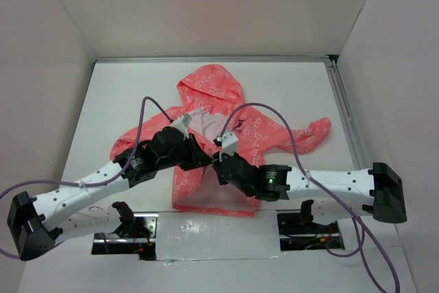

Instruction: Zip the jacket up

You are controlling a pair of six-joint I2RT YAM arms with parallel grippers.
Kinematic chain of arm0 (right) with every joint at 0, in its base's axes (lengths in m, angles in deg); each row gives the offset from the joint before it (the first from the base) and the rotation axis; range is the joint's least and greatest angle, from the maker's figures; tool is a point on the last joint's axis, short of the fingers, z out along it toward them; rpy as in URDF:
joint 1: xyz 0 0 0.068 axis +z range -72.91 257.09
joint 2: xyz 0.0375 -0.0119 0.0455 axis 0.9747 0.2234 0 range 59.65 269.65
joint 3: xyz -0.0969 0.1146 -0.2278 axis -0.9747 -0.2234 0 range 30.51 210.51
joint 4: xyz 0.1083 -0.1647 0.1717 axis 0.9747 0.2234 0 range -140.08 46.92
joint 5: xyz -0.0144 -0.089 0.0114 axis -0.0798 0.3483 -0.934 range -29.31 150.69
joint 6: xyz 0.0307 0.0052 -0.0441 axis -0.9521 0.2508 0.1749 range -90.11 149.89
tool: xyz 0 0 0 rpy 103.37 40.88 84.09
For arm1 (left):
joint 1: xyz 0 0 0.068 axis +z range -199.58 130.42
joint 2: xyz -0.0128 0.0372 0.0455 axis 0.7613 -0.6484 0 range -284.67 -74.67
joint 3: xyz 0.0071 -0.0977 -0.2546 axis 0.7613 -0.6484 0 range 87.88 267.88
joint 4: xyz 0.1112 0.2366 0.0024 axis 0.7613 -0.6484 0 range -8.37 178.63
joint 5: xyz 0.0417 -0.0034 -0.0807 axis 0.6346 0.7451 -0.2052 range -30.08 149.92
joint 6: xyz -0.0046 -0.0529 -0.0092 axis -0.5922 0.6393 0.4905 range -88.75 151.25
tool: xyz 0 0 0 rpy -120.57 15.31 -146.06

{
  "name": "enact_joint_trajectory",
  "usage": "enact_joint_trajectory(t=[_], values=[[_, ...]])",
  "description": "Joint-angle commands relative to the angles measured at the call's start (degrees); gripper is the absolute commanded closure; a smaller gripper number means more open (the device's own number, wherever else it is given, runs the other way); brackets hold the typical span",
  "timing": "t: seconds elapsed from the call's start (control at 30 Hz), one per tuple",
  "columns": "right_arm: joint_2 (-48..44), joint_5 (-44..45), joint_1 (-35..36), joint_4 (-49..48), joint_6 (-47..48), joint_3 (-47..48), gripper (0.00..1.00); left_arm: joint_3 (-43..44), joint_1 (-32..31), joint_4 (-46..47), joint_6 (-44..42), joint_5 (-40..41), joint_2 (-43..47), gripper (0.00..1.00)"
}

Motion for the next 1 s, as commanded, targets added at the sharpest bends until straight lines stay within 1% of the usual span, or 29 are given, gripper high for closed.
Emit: enact_joint_trajectory(t=[0.0, 0.03, 0.23, 0.5, 0.57, 0.67, 0.73, 0.83, 0.87, 0.93, 0.97], values=[[-2.6, 4.1, 0.3, -2.6, -1.5, 0.1, 0.93, 0.1, -0.4, 0.7, -1.1, -1.2, 0.5, 1.00], [-3.0, 4.9, 0.5, -2.0, -2.6, 0.0, 1.00, -0.1, -0.4, 0.8, -1.2, -1.3, 0.7, 1.00], [-6.8, 1.1, 1.3, -2.3, -1.4, -1.8, 1.00, -0.6, -0.4, 0.2, -1.1, -0.1, 0.6, 1.00], [-9.7, -4.5, 1.5, -1.1, 1.1, -0.7, 1.00, -0.9, -0.4, -0.1, -2.8, 0.4, 0.2, 1.00], [-9.0, -6.5, 1.5, 1.2, 1.2, 1.1, 1.00, -1.0, -0.4, -0.5, -3.2, 0.3, 0.1, 1.00], [-7.0, -6.6, 1.0, 6.4, -0.1, 4.8, 1.00, -0.7, -0.4, -1.9, -4.0, 0.3, -0.6, 1.00], [-5.2, -8.0, -0.3, 11.2, -1.9, 7.7, 1.00, -0.5, -0.4, -1.7, -4.9, 0.3, -0.8, 1.00], [-3.3, -12.5, -2.5, 15.7, -4.0, 11.0, 1.00, -0.7, -0.4, -2.1, -6.6, -0.2, -1.3, 1.00], [-3.2, -14.0, -4.6, 17.5, -4.5, 11.4, 1.00, -1.3, -0.4, -1.8, -7.7, -0.6, -1.3, 1.00], [-4.2, -19.5, -6.4, 16.3, -5.1, 10.4, 1.00, -2.1, -0.5, -1.0, -8.6, -2.2, -1.3, 1.00], [-4.6, -21.7, -9.0, 14.9, -5.7, 10.1, 1.00, -3.0, -0.6, -0.4, -9.0, -2.7, -1.2, 1.00]])
